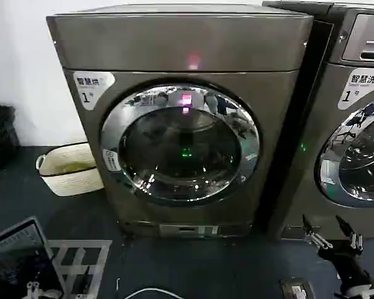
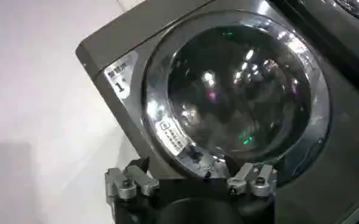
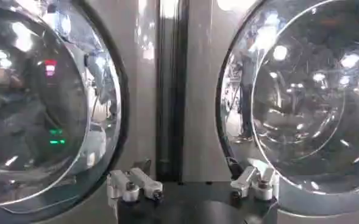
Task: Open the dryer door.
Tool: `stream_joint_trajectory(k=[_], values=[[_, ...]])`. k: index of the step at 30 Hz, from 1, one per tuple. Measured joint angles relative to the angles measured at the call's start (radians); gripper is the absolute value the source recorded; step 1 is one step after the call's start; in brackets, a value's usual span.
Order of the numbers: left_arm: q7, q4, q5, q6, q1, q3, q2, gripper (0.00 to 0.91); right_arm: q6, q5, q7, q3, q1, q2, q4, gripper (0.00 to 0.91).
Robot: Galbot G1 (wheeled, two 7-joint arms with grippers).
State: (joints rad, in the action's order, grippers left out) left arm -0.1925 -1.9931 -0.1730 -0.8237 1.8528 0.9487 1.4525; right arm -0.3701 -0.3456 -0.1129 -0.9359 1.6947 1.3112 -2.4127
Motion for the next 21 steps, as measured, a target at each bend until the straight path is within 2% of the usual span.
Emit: stream_joint_trajectory(k=[2,7,13,21], values=[[0.000,-0.001,-0.001,0.000,-0.001,0.000,0.000,0.907,0.020,0.002,-0.028,0.015,-0.007,-0.016,0.004,0.907],[-0.001,-0.003,-0.002,0.000,-0.001,-0.002,0.001,0.907,0.111,-0.020,-0.068,0.082,-0.044,-0.091,0.030,0.907],[-0.002,-0.017,-0.002,0.000,0.004,-0.001,0.004,0.907,0.173,-0.049,-0.096,0.202,-0.119,-0.199,0.071,0.907],[-0.008,-0.064,-0.012,0.000,0.009,0.003,0.024,0.907,0.188,-0.050,-0.086,0.429,-0.331,-0.336,0.161,0.907]])
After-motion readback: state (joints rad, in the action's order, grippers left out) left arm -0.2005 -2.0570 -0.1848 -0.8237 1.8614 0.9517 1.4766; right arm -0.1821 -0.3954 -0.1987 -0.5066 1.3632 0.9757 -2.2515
